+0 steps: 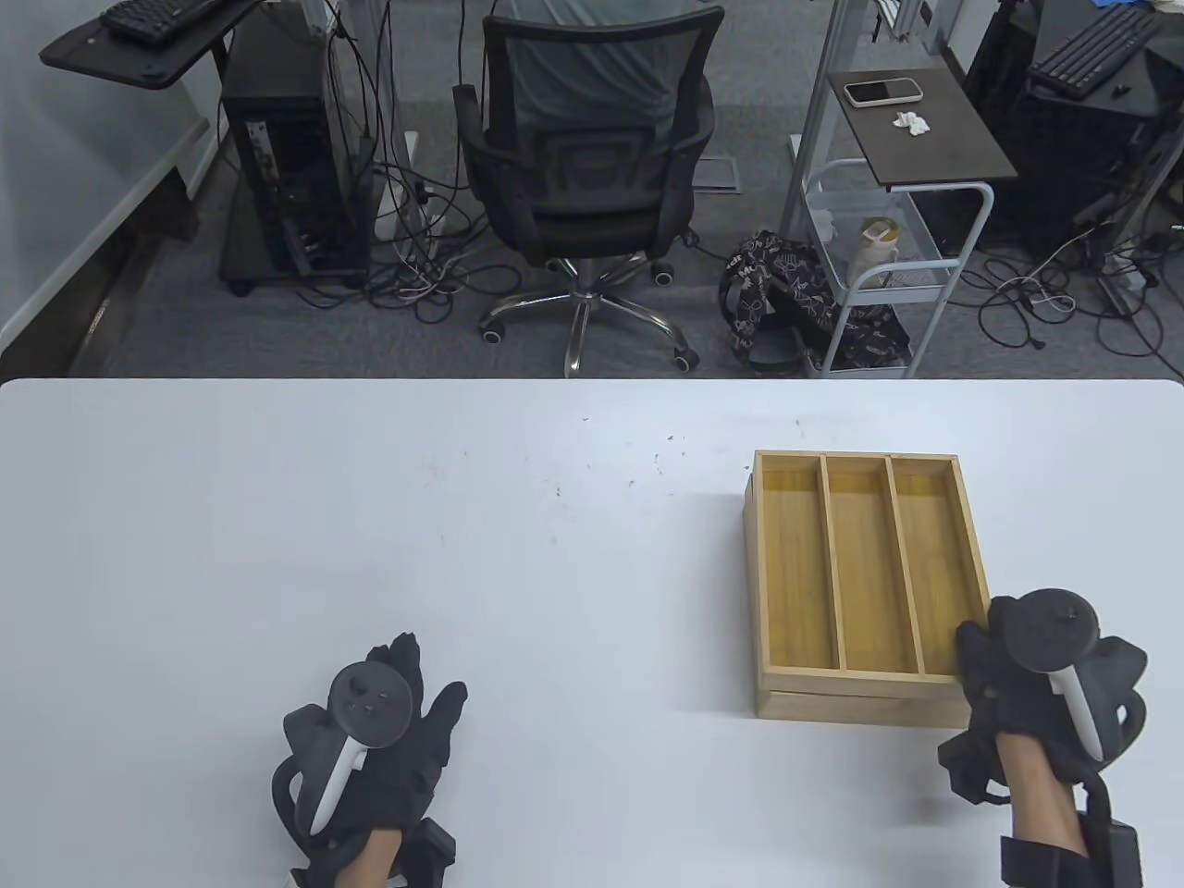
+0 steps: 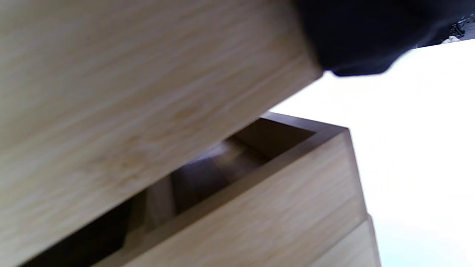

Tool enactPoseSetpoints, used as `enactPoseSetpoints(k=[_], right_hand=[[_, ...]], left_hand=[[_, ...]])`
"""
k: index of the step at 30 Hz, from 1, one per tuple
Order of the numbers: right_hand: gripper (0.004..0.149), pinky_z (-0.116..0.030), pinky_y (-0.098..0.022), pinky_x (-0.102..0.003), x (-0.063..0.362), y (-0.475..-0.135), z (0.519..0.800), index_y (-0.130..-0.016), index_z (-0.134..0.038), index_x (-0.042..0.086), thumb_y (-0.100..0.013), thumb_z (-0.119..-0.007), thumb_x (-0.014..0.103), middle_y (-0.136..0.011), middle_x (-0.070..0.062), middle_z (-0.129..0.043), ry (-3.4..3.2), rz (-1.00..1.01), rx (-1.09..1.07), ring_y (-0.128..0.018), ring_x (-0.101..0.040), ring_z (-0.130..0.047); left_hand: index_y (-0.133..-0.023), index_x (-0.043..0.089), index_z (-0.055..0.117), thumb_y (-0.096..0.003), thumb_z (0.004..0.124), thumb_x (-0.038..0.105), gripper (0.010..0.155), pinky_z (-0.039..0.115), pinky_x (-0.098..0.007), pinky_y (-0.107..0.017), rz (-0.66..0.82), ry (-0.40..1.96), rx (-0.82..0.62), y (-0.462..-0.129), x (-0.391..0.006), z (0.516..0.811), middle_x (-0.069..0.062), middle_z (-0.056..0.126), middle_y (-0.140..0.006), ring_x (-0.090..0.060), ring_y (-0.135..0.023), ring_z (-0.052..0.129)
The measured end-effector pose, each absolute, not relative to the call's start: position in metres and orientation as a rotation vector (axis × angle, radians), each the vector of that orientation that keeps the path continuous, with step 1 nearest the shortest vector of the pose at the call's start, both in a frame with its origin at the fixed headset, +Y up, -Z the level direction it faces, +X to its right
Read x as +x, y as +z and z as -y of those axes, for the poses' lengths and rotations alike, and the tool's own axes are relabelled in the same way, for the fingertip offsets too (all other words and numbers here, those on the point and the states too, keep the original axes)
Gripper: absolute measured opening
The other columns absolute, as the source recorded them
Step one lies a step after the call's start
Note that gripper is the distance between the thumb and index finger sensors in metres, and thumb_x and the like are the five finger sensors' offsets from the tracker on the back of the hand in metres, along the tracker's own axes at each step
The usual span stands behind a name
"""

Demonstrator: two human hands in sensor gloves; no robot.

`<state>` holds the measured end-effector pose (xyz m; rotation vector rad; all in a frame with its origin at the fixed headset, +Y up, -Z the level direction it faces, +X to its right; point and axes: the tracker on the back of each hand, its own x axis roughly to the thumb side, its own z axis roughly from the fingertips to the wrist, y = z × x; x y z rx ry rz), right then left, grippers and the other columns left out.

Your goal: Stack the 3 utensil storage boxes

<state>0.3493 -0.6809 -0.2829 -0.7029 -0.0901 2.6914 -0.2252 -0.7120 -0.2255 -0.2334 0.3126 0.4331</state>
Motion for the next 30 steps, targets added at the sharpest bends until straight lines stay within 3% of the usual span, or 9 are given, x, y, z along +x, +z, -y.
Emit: enactPoseSetpoints(k=[9,12,15,20,26,30], right_hand=[[0.05,-0.086,-0.02,-0.045,0.349,-0.28,0.687,-0.092,-0.082,0.017,-0.051,-0.086,0.045,-0.072,-0.015,-0.096,2.827,0.144,-0.845,-0.029,-0.032,-0.095],[0.062,-0.086,-0.029,-0.05,0.341,-0.273,0.675,-0.101,-0.072,0.016,-0.054,-0.078,0.056,-0.087,-0.022,-0.087,2.858,0.232,-0.895,-0.043,-0.038,-0.094],[0.07,-0.079,-0.047,-0.062,0.323,-0.265,0.662,-0.108,-0.06,0.013,-0.056,-0.071,0.059,-0.099,-0.028,-0.075,2.885,0.338,-0.885,-0.071,-0.05,-0.084],[0.076,-0.065,-0.059,-0.074,0.266,-0.256,0.645,-0.113,-0.049,0.016,-0.056,-0.067,0.063,-0.117,-0.03,-0.05,2.887,0.433,-0.637,-0.093,-0.059,-0.063],[0.076,-0.052,-0.063,-0.081,0.18,-0.236,0.641,-0.115,-0.044,0.021,-0.056,-0.066,0.064,-0.122,-0.03,-0.037,2.769,0.483,-0.333,-0.101,-0.062,-0.045],[0.078,-0.049,-0.063,-0.083,0.147,-0.228,0.649,-0.115,-0.044,0.022,-0.055,-0.065,0.066,-0.123,-0.03,-0.035,2.778,0.525,-0.2,-0.103,-0.062,-0.041]], left_hand=[[-0.119,0.041,0.033,-0.0529,0.062,0.071,0.078,0.044,-0.068,-0.082,-0.322,0.447,-0.252,-0.227,-0.228,0.713,0.001,0.04,-0.13,-0.034,-0.123,0.052],[-0.119,0.041,0.033,-0.0528,0.062,0.071,0.078,0.044,-0.068,-0.082,-0.318,0.448,-0.251,-0.226,-0.227,0.712,0.001,0.04,-0.13,-0.033,-0.123,0.052],[-0.119,0.041,0.033,-0.0531,0.062,0.071,0.078,0.044,-0.067,-0.082,-0.315,0.436,-0.241,-0.227,-0.225,0.709,0.001,0.04,-0.13,-0.033,-0.123,0.052],[-0.119,0.042,0.031,-0.0532,0.061,0.071,0.078,0.044,-0.066,-0.083,-0.292,0.412,-0.247,-0.224,-0.214,0.708,0.002,0.038,-0.13,-0.033,-0.123,0.05],[-0.119,0.042,0.029,-0.0535,0.06,0.072,0.078,0.043,-0.062,-0.085,-0.26,0.391,-0.216,-0.22,-0.205,0.704,0.003,0.032,-0.131,-0.032,-0.124,0.044],[-0.119,0.042,0.029,-0.0535,0.06,0.072,0.078,0.043,-0.064,-0.084,-0.257,0.388,-0.217,-0.218,-0.204,0.705,0.003,0.03,-0.131,-0.033,-0.124,0.041]])
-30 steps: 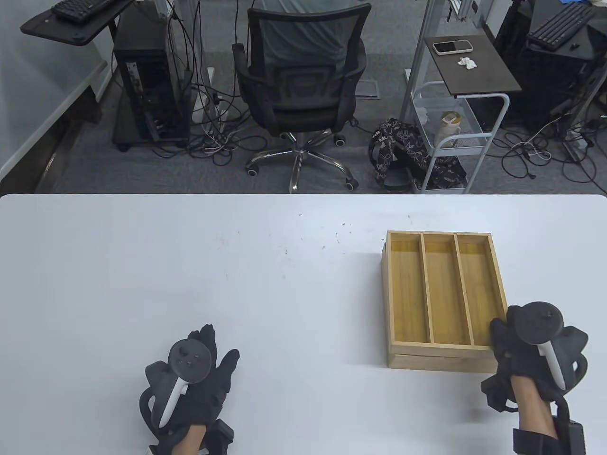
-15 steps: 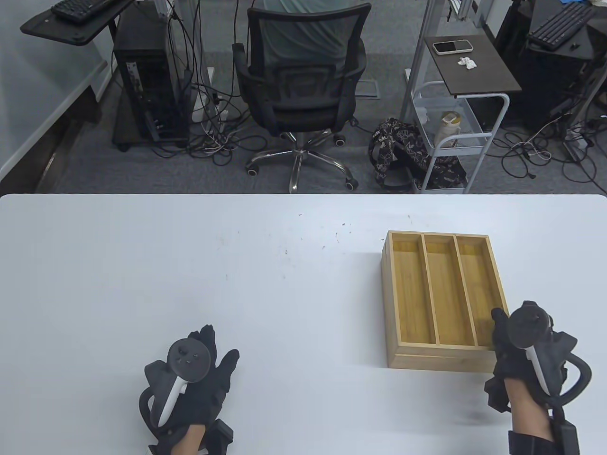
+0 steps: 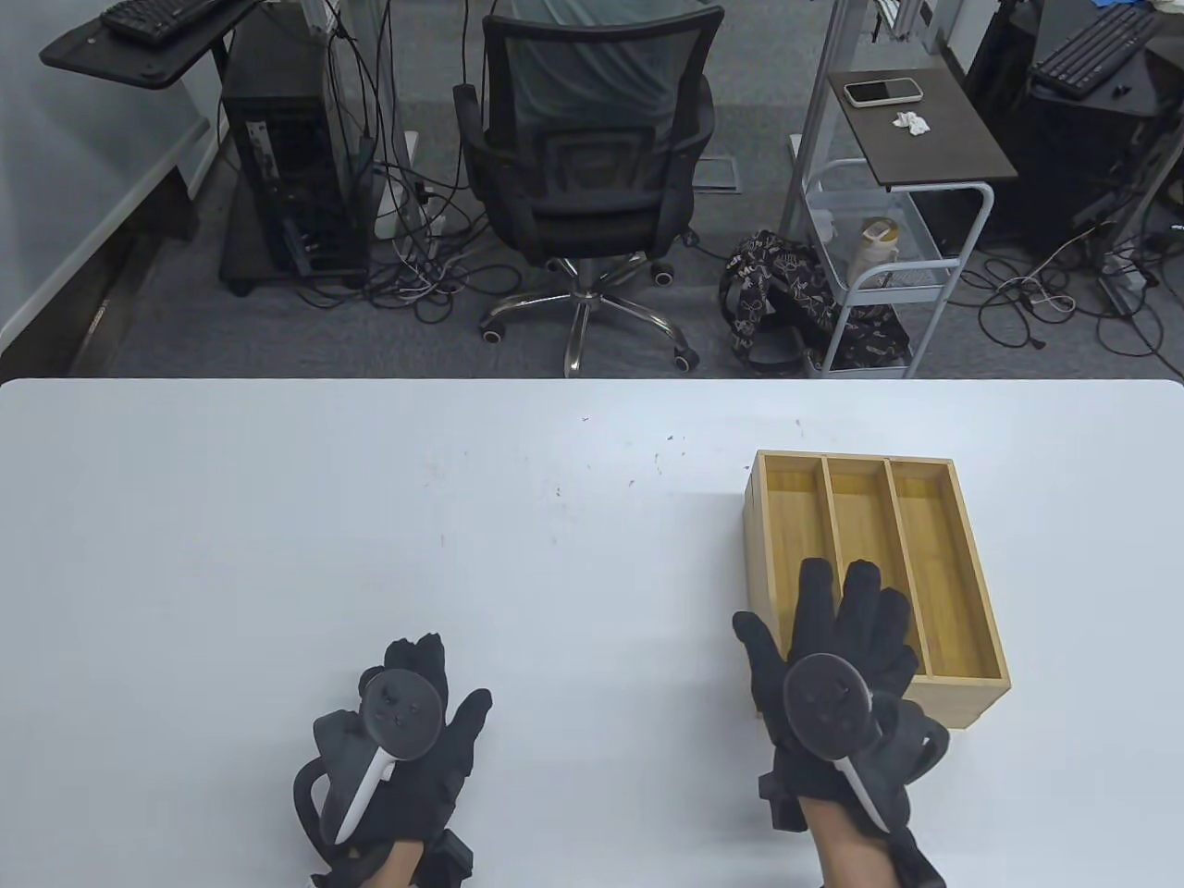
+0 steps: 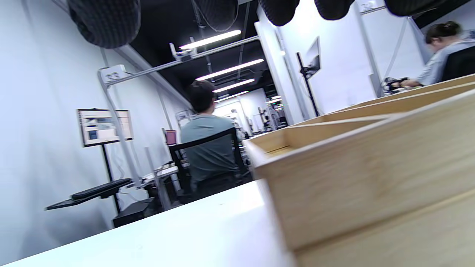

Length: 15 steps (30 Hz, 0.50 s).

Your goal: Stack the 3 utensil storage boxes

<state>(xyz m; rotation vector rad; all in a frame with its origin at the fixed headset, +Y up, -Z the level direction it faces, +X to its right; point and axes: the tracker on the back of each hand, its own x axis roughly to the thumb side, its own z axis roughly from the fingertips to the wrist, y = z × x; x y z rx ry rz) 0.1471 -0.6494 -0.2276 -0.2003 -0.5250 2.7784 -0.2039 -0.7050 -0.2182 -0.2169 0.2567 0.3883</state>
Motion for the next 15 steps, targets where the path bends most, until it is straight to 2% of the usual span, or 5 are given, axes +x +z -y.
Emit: enactPoseSetpoints(k=[9,15], right_hand=[[0.081,-0.045,-0.063,-0.084,0.111,-0.211,0.7,-0.115,-0.043,0.021,-0.054,-0.063,0.07,-0.123,-0.029,-0.035,2.889,0.503,-0.028,-0.104,-0.06,-0.037],[0.08,-0.046,-0.063,-0.083,0.104,-0.207,0.706,-0.115,-0.044,0.02,-0.054,-0.063,0.069,-0.123,-0.029,-0.036,2.941,0.529,0.038,-0.104,-0.06,-0.038]], left_hand=[[-0.119,0.043,0.026,-0.0532,0.06,0.072,0.08,0.043,-0.065,-0.084,-0.235,0.351,-0.172,-0.213,-0.196,0.7,0.003,0.026,-0.131,-0.034,-0.125,0.038],[-0.119,0.042,0.026,-0.0533,0.061,0.072,0.08,0.043,-0.065,-0.084,-0.24,0.357,-0.169,-0.212,-0.196,0.701,0.002,0.026,-0.131,-0.035,-0.124,0.039]])
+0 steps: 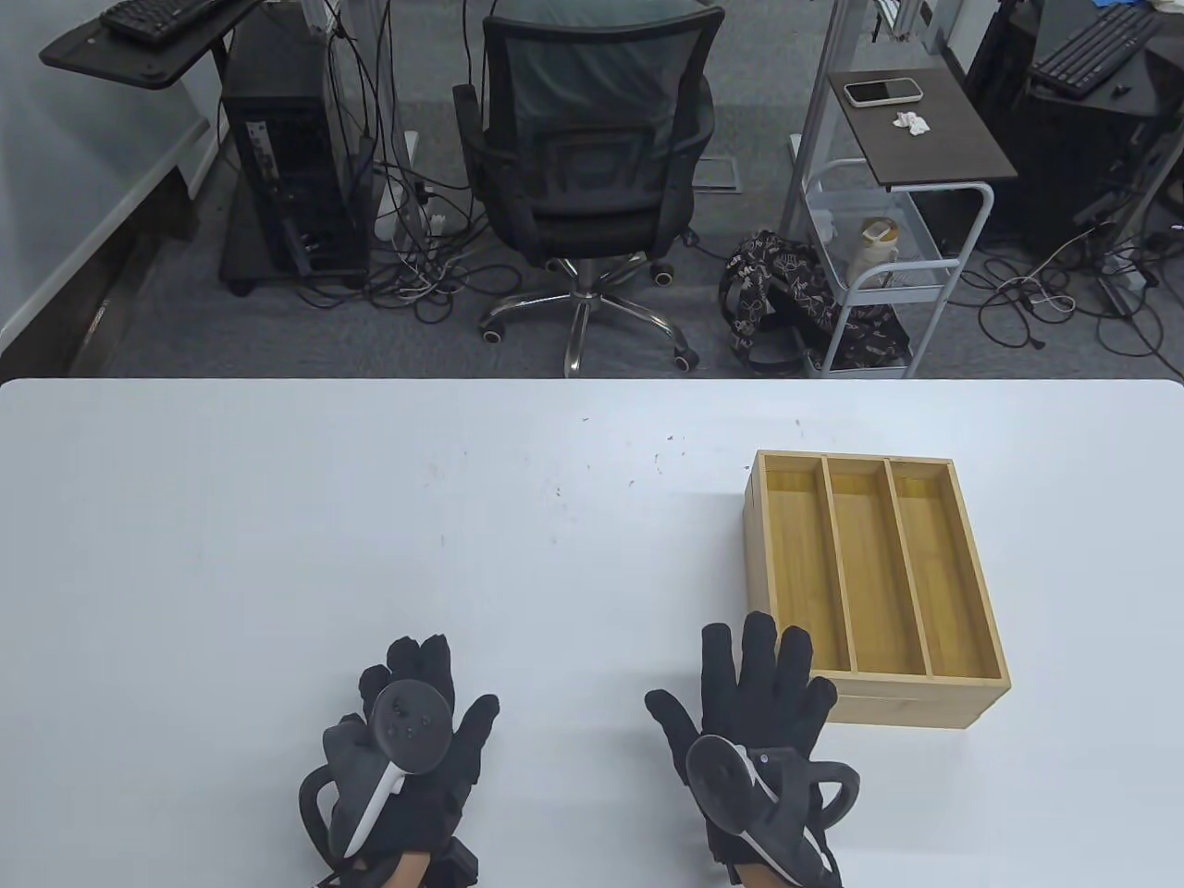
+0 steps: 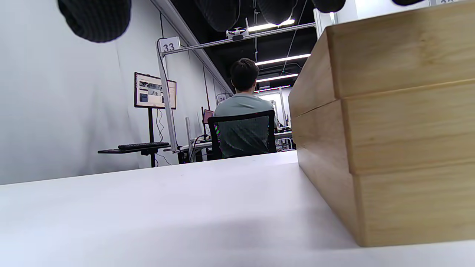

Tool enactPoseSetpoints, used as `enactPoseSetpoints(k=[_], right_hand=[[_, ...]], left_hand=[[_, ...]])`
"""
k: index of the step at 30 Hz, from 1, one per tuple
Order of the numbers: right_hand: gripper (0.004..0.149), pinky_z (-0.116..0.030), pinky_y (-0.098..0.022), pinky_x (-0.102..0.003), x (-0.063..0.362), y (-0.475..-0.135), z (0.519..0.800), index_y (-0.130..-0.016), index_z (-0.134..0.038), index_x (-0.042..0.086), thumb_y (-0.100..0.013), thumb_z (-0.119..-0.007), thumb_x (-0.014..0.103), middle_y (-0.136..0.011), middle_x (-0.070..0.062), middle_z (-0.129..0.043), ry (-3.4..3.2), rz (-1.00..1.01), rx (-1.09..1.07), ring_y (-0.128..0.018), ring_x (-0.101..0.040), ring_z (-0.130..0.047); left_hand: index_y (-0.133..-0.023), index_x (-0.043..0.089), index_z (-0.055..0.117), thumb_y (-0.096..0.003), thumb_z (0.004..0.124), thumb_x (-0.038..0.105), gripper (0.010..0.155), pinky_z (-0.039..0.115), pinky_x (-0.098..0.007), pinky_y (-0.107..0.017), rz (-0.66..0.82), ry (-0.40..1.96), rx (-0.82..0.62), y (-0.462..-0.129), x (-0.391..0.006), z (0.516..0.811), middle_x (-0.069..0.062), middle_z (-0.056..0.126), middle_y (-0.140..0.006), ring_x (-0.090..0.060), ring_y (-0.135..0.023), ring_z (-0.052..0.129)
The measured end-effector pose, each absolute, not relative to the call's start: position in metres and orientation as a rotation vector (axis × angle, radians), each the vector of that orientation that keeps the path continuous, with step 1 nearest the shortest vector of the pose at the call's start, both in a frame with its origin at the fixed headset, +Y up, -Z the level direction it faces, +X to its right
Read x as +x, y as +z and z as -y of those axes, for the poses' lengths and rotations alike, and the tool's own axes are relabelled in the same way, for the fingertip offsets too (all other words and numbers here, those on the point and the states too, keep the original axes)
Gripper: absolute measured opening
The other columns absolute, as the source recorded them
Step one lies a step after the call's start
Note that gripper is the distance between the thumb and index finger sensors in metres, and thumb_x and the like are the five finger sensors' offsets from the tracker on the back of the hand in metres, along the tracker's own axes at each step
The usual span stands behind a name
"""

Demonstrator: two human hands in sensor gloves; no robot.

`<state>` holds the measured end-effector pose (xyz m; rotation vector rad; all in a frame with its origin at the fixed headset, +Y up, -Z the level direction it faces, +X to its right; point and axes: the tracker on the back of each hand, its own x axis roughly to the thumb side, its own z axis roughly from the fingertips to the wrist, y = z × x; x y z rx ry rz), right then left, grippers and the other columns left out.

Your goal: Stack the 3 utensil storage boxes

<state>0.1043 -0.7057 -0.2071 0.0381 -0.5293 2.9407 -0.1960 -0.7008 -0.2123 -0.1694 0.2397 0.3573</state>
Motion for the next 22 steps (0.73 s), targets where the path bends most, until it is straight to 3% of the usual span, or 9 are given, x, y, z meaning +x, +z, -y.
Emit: enactPoseSetpoints(k=[22], right_hand=[[0.079,-0.047,-0.063,-0.083,0.1017,-0.2105,0.7128,-0.114,-0.047,0.018,-0.055,-0.064,0.067,-0.122,-0.029,-0.039,2.892,0.434,0.054,-0.104,-0.059,-0.041]], left_hand=[[-0.119,0.042,0.026,-0.0533,0.061,0.071,0.08,0.043,-0.065,-0.083,-0.244,0.356,-0.182,-0.214,-0.1971,0.7034,0.002,0.026,-0.131,-0.035,-0.124,0.038]])
